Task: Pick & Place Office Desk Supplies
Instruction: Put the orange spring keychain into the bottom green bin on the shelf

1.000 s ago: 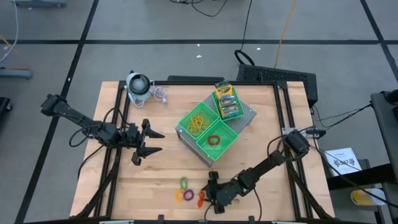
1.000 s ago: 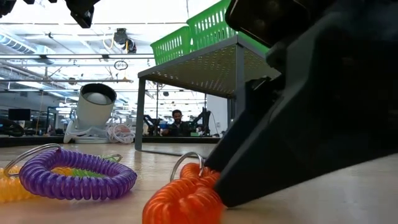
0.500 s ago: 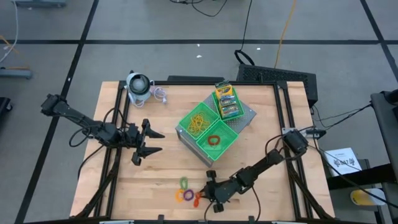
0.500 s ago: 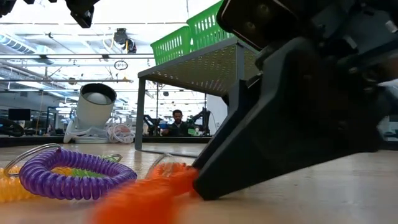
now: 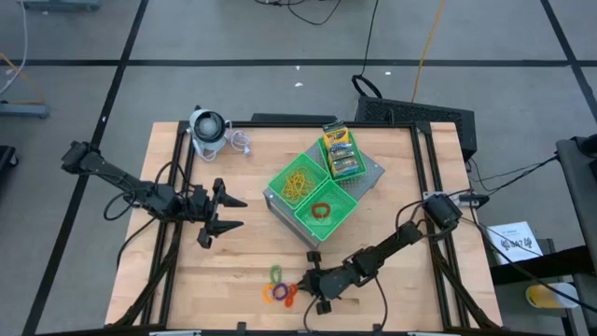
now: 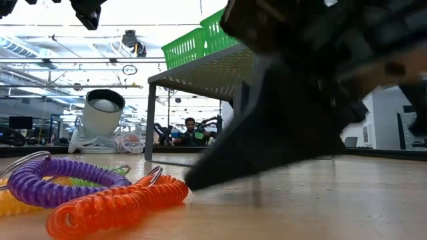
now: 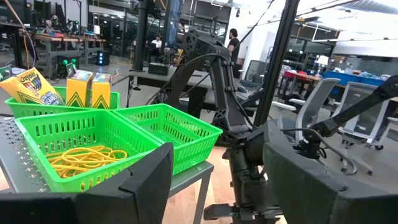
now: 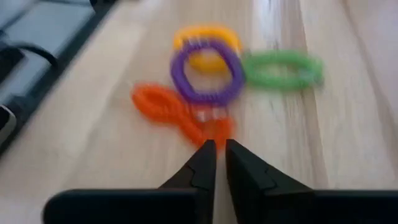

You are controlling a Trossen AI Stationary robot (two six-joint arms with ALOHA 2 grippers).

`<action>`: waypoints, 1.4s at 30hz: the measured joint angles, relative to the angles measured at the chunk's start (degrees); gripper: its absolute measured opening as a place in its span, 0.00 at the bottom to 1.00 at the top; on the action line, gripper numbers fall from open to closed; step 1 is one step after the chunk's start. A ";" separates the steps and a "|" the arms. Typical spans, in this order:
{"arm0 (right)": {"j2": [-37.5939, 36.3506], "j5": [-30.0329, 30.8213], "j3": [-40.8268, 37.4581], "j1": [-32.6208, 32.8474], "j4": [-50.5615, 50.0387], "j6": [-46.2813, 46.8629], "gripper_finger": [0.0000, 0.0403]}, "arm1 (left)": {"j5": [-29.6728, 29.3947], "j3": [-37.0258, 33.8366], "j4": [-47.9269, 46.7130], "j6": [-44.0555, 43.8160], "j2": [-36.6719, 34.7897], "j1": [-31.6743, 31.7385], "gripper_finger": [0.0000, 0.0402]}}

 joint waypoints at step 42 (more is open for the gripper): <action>2.97 -15.05 0.11 -2.35 7.26 -8.83 0.02 | 0.00 0.00 0.00 0.00 -0.01 0.00 0.64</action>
